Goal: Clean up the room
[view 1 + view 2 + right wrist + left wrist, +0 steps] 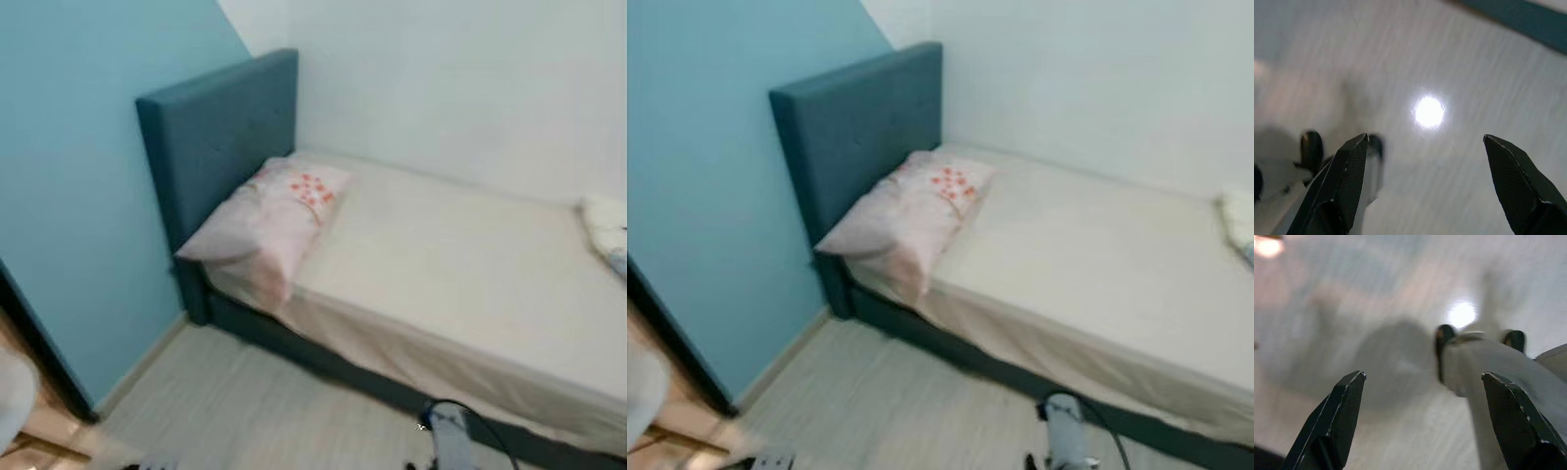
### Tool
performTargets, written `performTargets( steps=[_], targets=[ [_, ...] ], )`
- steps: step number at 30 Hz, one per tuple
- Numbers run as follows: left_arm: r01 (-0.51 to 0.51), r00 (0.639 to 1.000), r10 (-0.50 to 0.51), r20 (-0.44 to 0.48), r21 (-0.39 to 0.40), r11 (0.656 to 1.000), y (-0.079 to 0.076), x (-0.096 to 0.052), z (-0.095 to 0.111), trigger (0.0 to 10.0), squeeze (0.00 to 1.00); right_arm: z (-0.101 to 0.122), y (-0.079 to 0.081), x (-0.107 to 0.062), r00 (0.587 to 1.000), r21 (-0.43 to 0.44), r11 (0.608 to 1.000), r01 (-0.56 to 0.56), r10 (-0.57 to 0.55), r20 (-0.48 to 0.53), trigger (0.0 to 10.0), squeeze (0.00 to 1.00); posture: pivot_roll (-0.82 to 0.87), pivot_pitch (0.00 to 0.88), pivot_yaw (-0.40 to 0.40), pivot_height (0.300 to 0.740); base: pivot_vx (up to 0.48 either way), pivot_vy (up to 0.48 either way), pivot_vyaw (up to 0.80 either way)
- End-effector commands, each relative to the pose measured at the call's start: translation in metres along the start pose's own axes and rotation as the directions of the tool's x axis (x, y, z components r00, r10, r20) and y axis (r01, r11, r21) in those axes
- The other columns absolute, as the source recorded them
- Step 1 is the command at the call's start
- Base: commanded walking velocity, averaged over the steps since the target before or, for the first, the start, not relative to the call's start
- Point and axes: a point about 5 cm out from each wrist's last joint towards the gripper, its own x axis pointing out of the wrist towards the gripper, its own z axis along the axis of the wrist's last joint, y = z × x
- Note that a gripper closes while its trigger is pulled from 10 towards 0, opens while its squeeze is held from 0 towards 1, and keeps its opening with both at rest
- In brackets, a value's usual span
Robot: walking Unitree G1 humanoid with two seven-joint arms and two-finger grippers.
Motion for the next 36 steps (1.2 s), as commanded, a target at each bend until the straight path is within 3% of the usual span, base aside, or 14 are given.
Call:
performTargets(
  steps=[1,7,36],
  targets=[
    [0.017,1.0,-0.017,0.009,0.006,1.0,-0.0055,0.0011,0.0046,10.0,0.0,0.0027,-0.0052,-0.0004,1.0,0.01,1.0,0.018,-0.018,0.008,10.0,0.0,0.02,0.0,-0.046,0.74,0.0,-0.48,0.0],
    [0.032,0.999,-0.032,0.029,0.003,0.999,-0.0113,0.0021,0.0102,10.0,0.0,0.0037,-0.0087,-0.0008,0.999,0.019,0.999,0.037,-0.038,0.013,10.0,0.0,0.03,0.0,-0.049,0.74,0.0,-0.48,0.0],
    [0.036,0.999,-0.036,0.014,0.01,0.999,-0.0101,0.0018,0.0071,10.0,0.0,0.0056,-0.0033,-0.0002,0.999,0.04,0.999,0.012,-0.013,0.029,10.0,0.0,0.02,0.0,-0.038,0.74,0.0,-0.48,0.0]
  ],
)
